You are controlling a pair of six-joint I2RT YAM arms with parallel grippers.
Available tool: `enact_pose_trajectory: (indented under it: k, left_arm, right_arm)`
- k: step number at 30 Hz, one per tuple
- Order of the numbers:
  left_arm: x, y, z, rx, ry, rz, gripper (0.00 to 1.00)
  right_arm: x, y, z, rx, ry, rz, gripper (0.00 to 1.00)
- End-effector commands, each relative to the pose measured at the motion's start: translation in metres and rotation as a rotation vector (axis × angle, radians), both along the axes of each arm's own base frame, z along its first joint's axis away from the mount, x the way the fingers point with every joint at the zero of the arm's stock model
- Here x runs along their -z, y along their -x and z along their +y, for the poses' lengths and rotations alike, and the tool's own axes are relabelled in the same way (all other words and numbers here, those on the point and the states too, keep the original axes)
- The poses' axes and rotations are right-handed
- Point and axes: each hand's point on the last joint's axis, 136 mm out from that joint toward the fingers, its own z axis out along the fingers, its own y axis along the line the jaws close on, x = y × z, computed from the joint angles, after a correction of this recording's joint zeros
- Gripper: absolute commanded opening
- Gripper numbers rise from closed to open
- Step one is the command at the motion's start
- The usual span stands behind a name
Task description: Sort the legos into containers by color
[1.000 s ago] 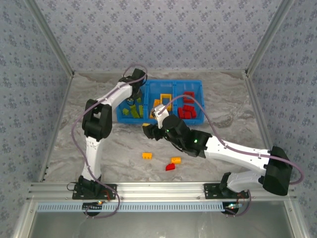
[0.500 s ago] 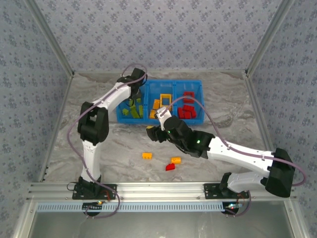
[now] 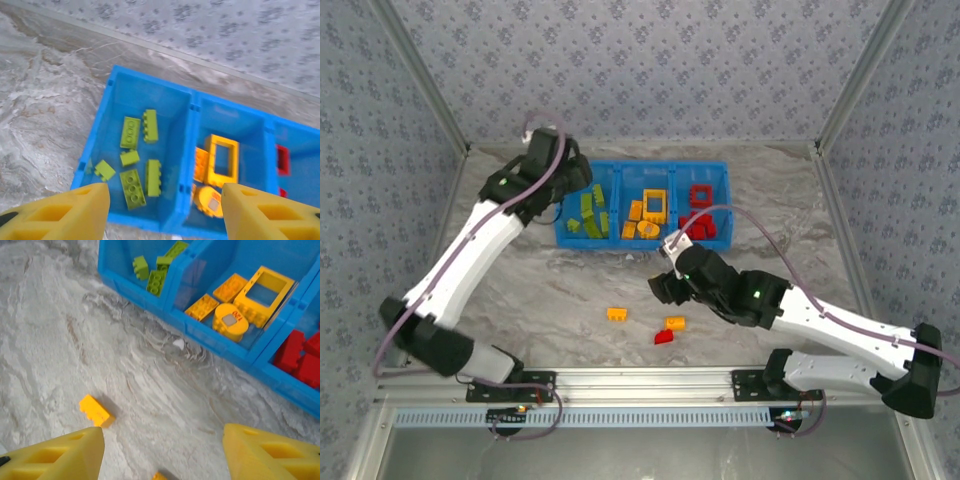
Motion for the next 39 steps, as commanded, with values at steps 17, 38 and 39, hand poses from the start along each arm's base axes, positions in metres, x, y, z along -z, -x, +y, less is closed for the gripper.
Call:
enact_pose_trajectory:
  k: [17,38,39]
  left_arm:
    - [0.087,0.251,0.015,0.435,0.375,0.390,0.80]
    - [0.072,0.250,-0.001,0.491,0.510,0.305,0.78]
    - [0.068,0.248,-0.004,0.504,0.526,0.294,0.78]
  right_arm:
    - [0.145,0.028,0.098,-0.421,0.408,0.241,0.81]
    - [0.136,-0.002,0.112,-0.306,0.352,0.228,0.28]
    - [0.122,-0.010,0.106,-0.272,0.329,0.215,0.28]
